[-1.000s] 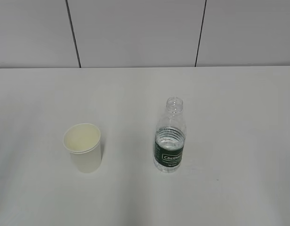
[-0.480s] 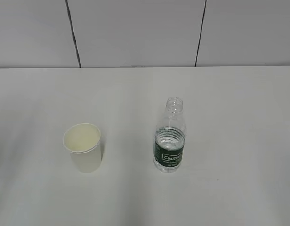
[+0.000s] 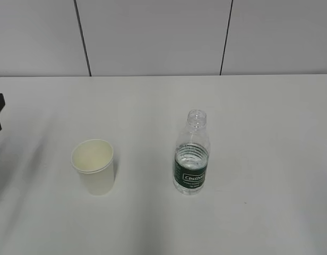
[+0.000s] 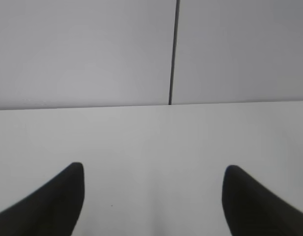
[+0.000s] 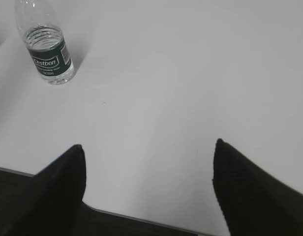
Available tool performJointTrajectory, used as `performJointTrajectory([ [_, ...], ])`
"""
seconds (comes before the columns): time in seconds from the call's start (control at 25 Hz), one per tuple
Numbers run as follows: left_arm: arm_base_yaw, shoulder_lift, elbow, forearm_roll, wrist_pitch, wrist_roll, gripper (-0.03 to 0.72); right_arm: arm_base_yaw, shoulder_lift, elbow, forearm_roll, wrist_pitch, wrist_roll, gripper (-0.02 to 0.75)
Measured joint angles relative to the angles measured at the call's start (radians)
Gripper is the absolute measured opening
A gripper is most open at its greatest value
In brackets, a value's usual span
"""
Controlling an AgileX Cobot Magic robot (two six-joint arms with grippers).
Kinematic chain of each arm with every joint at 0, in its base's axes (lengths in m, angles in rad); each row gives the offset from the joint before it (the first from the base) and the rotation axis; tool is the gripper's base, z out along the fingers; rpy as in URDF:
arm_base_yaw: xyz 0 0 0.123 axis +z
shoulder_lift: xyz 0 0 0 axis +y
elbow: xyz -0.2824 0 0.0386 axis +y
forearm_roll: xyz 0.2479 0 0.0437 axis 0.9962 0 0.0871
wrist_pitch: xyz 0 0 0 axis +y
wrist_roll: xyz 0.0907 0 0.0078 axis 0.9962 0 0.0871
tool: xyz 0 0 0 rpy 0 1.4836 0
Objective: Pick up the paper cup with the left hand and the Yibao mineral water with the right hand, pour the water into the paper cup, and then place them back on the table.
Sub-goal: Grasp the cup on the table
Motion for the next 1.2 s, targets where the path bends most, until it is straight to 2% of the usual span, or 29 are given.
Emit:
performJointTrajectory([
  [0.32,0.0,0.199,-0.002,0.155,-0.097,-0.032,0.563,0.0,0.0,0.0,0.0,0.0,0.0,0.592],
  [0.6,0.0,0.293,0.015,0.192,-0.103,-0.082,0.556,0.0,0.0,0.0,0.0,0.0,0.0,0.592],
  [0.88,0.0,0.385,0.124,0.197,-0.357,-0.087,0.546,0.0,0.0,0.0,0.0,0.0,0.0,0.592],
  [1.2,0.0,0.551,0.155,0.259,-0.394,-0.062,0.517,0.0,0.0,0.0,0.0,0.0,0.0,0.592],
])
